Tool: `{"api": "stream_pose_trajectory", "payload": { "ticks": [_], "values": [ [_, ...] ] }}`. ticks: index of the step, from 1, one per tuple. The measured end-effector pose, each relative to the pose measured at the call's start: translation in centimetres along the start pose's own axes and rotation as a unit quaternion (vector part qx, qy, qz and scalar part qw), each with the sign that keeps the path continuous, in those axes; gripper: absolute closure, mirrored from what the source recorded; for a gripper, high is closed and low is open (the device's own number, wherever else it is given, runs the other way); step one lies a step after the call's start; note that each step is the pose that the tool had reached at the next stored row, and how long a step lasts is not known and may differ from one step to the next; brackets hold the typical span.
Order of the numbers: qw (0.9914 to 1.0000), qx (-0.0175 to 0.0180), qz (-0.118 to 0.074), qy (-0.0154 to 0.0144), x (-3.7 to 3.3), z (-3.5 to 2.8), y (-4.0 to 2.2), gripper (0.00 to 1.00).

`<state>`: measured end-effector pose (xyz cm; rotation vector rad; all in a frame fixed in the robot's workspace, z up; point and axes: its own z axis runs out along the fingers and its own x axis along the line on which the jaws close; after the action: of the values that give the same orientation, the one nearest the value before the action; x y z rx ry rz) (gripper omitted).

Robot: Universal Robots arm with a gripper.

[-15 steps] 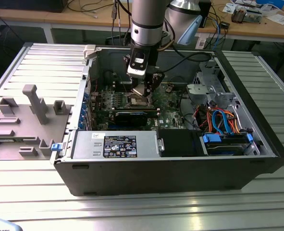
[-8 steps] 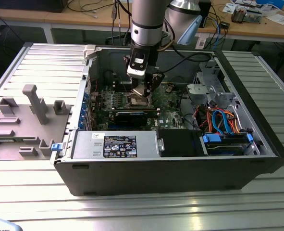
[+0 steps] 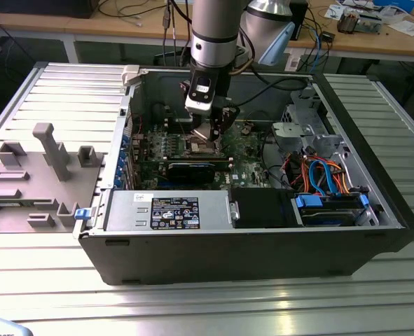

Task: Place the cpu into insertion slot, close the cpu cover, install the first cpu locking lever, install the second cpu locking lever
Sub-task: 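Place the cpu into insertion slot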

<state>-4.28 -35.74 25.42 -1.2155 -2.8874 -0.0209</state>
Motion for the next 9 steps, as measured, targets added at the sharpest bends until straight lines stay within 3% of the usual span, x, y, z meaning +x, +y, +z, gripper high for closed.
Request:
{"api": "stream_pose_trajectory", "payload": {
  "ticks": [9],
  "values": [
    [1.00000, 0.0002, 0.002, -0.0003, 0.00, 0.08, 0.00, 0.45]
  ]
}}
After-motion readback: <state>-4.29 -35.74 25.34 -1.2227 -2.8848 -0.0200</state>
